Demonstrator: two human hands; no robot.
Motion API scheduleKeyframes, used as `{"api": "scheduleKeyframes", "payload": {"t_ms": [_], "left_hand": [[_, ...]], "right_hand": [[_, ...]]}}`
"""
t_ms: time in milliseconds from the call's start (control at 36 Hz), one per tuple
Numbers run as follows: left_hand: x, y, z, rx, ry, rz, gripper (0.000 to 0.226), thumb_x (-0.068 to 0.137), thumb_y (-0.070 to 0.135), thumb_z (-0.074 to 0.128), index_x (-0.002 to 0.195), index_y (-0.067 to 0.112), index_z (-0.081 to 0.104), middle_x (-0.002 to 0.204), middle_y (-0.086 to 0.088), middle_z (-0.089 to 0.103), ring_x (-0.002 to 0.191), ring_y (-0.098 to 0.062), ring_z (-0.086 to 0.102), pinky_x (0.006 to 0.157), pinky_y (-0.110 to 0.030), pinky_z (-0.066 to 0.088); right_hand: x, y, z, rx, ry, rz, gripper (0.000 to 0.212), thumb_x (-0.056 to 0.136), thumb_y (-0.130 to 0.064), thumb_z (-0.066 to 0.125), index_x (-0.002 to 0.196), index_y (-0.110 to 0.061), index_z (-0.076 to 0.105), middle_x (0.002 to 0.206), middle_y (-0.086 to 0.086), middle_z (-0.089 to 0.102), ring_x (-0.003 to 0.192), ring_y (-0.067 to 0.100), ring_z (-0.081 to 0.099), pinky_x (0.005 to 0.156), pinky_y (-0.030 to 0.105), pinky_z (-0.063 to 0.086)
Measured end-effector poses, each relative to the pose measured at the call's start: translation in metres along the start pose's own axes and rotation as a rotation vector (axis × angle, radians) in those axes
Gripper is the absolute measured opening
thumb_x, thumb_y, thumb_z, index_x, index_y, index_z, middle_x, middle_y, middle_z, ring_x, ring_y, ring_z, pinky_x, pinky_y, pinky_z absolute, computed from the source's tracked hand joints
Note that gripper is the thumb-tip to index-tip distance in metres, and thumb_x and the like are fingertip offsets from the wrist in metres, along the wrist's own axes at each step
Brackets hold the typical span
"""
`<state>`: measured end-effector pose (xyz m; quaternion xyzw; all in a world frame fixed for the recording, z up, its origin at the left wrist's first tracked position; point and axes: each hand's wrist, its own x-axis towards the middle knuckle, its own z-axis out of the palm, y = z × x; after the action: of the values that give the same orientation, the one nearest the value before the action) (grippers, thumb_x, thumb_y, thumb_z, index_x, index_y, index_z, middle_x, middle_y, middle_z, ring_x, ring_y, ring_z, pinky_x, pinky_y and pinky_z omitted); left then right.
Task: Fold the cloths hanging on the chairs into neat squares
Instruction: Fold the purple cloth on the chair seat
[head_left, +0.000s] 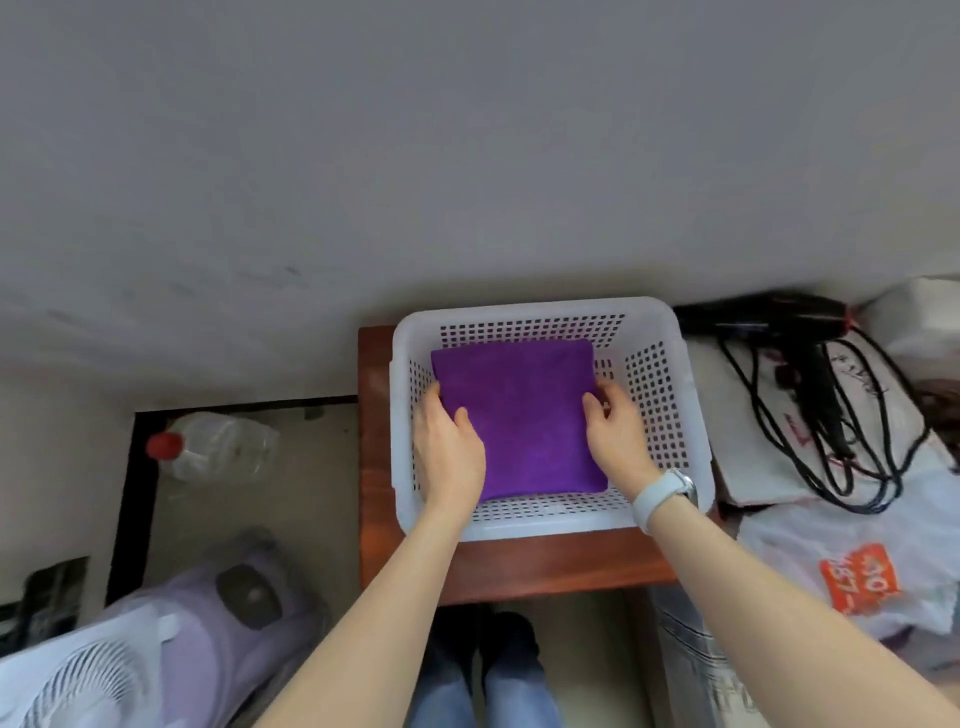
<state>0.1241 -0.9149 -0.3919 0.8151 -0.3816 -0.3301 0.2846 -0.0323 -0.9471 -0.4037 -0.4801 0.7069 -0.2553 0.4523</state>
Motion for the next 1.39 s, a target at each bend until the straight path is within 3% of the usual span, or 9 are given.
{"api": "scheduleKeyframes", "payload": {"t_ms": [194, 278, 361, 444, 611, 889, 1056, 1222, 1389], "left_hand": [[-0.004, -0.004, 0.007, 0.265, -0.068, 0.087, 0.055, 0.093, 0.009, 0.041, 0.144, 0.004, 0.020, 0.151, -0.014, 0.022, 0.140, -0.025, 0.019, 0.115, -0.033, 0.015], [-0.003, -0.003, 0.012, 0.452, -0.040, 0.284, 0.053, 0.088, 0.008, 0.048, 0.138, 0.001, 0.033, 0.148, -0.018, 0.029, 0.139, -0.033, 0.020, 0.114, -0.043, 0.013], [0.010, -0.006, 0.022, 0.572, -0.063, 0.453, 0.046, 0.086, 0.012, 0.040, 0.131, -0.001, 0.044, 0.140, -0.021, 0.041, 0.135, -0.037, 0.030, 0.111, -0.052, 0.021], [0.026, -0.015, 0.033, 0.663, -0.113, 0.450, 0.054, 0.088, 0.023, 0.025, 0.134, 0.001, 0.040, 0.143, -0.021, 0.038, 0.136, -0.037, 0.028, 0.111, -0.051, 0.019], [0.036, -0.041, 0.049, 0.788, -0.110, 0.440, 0.057, 0.091, 0.032, 0.023, 0.141, 0.006, 0.028, 0.148, -0.018, 0.028, 0.139, -0.032, 0.020, 0.112, -0.046, 0.011], [0.037, -0.038, 0.050, 0.858, -0.150, 0.402, 0.057, 0.091, 0.036, 0.024, 0.140, 0.007, 0.031, 0.147, -0.016, 0.033, 0.138, -0.032, 0.025, 0.112, -0.047, 0.015], [0.031, -0.011, 0.031, 0.719, -0.240, 0.313, 0.058, 0.098, 0.027, 0.027, 0.147, 0.011, 0.001, 0.156, -0.009, 0.000, 0.143, -0.024, -0.006, 0.115, -0.037, -0.003], [-0.013, 0.010, -0.044, 0.371, -0.111, 0.339, 0.049, 0.096, 0.015, 0.036, 0.144, 0.013, 0.025, 0.153, -0.003, 0.021, 0.141, -0.014, 0.016, 0.111, -0.022, 0.014], [-0.086, -0.037, -0.139, 0.332, 0.099, 0.155, 0.045, 0.096, 0.020, 0.037, 0.141, 0.014, 0.033, 0.148, -0.001, 0.033, 0.138, -0.014, 0.024, 0.112, -0.027, 0.018]], "right_hand": [[0.007, 0.013, 0.008, -0.027, -0.054, 0.071, 0.035, 0.095, -0.010, 0.043, 0.129, -0.007, 0.047, 0.121, 0.012, 0.056, 0.107, 0.020, 0.052, 0.088, 0.026, 0.040], [0.009, 0.015, 0.004, -0.097, 0.026, 0.048, 0.039, 0.093, -0.012, 0.045, 0.132, -0.008, 0.043, 0.128, 0.013, 0.051, 0.118, 0.025, 0.048, 0.097, 0.029, 0.038], [0.011, 0.007, 0.002, -0.422, 0.163, -0.205, 0.040, 0.090, -0.008, 0.038, 0.129, -0.004, 0.047, 0.126, 0.016, 0.051, 0.116, 0.030, 0.048, 0.099, 0.038, 0.039], [0.017, 0.003, 0.016, -0.756, 0.034, -0.547, 0.048, 0.083, -0.012, 0.033, 0.126, -0.003, 0.050, 0.129, 0.020, 0.051, 0.122, 0.037, 0.046, 0.103, 0.050, 0.038], [0.038, 0.033, 0.035, -1.065, -0.166, -0.624, 0.054, 0.092, -0.040, 0.028, 0.141, -0.017, 0.031, 0.148, 0.020, 0.028, 0.138, 0.039, 0.022, 0.113, 0.050, 0.013], [0.042, 0.039, 0.038, -1.040, -0.205, -0.594, 0.057, 0.093, -0.043, 0.024, 0.144, -0.018, 0.023, 0.151, 0.019, 0.023, 0.140, 0.037, 0.017, 0.114, 0.050, 0.013], [0.032, -0.001, 0.032, -0.952, -0.220, -0.498, 0.052, 0.088, -0.029, 0.032, 0.137, -0.012, 0.040, 0.146, 0.022, 0.032, 0.137, 0.040, 0.026, 0.112, 0.051, 0.015], [-0.006, -0.061, 0.031, -0.715, -0.184, -0.550, 0.047, 0.087, -0.026, 0.029, 0.118, -0.006, 0.058, 0.117, 0.015, 0.062, 0.111, 0.034, 0.055, 0.094, 0.045, 0.044], [-0.093, -0.099, 0.058, -0.661, -0.385, -0.711, 0.030, 0.092, -0.018, 0.039, 0.114, -0.009, 0.058, 0.109, 0.012, 0.064, 0.102, 0.032, 0.057, 0.085, 0.043, 0.047]]}}
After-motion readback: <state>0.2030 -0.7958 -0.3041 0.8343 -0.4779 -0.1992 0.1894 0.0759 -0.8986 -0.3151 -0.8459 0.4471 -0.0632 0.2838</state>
